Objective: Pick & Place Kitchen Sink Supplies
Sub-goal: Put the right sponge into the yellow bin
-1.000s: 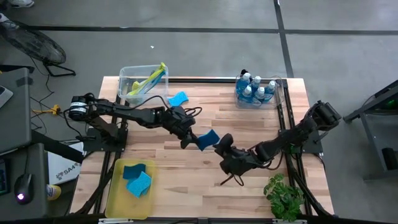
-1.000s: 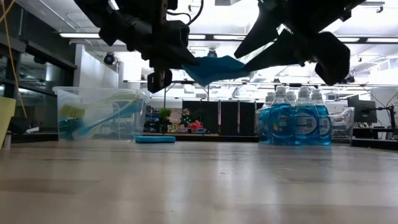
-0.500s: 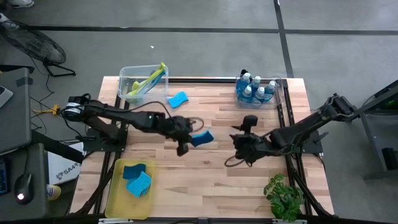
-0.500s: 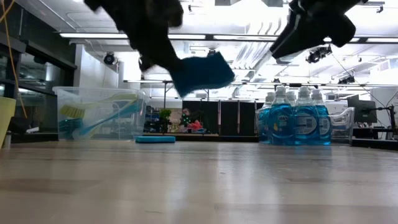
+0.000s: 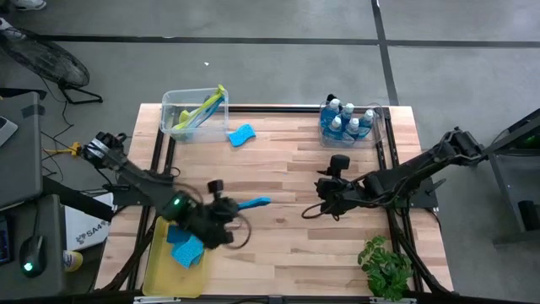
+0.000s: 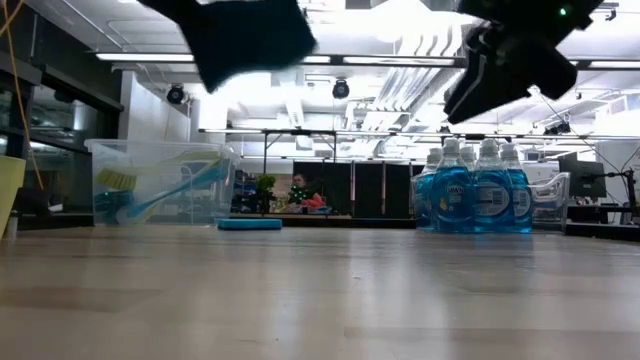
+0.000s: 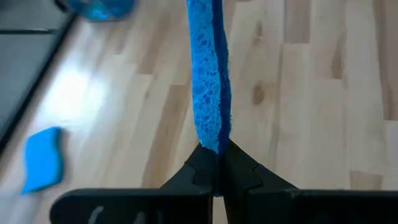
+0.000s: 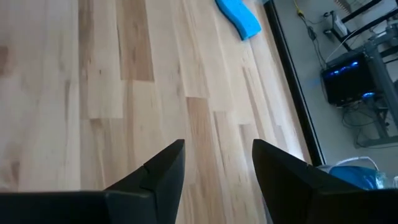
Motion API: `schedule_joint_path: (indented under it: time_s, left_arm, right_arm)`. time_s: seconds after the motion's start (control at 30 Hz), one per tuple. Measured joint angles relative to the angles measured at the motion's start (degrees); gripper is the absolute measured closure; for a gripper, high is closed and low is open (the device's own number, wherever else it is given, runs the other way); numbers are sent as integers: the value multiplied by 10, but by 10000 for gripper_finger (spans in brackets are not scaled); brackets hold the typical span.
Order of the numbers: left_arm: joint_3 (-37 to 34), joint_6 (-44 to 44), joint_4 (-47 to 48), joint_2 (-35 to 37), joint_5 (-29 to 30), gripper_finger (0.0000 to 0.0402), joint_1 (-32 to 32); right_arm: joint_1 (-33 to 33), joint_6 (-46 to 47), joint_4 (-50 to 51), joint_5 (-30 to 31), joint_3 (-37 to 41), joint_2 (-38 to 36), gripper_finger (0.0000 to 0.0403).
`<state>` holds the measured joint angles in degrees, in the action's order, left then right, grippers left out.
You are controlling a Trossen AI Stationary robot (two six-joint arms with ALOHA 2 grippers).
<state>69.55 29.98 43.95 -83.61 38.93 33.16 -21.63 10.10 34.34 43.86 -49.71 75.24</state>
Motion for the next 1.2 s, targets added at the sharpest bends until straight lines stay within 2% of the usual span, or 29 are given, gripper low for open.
schedule_joint_path:
  time_s: [0.07,0.17,0.33,0.47,0.67,0.83,0.9,1.07,1.2]
  left_arm:
    - [3,49,28,0,45,401,35]
    - [3,113,52,0,79,401,78]
    - [3,219,91,-6,76,401,125]
    - [3,330,139,-12,2,401,149]
    - [3,488,188,-15,-193,401,175]
    - [28,580,226,-14,-315,401,202]
    - [52,614,259,-16,-333,401,214]
    - [120,687,354,-29,-335,401,247]
    - [146,759,410,-50,-341,401,267]
  right_arm:
    - [0,1,-11,5,14,0,222]
    - [0,1,-36,2,35,0,222]
    - [0,4,-70,-6,72,0,222]
    - [0,20,-76,-21,89,0,222]
    - [0,30,-81,-22,98,0,222]
    - [0,30,-92,-23,98,0,222]
    - [0,30,-94,-23,98,0,222]
    - [0,32,-95,-23,98,0,222]
    - [0,37,-95,-24,98,0,222]
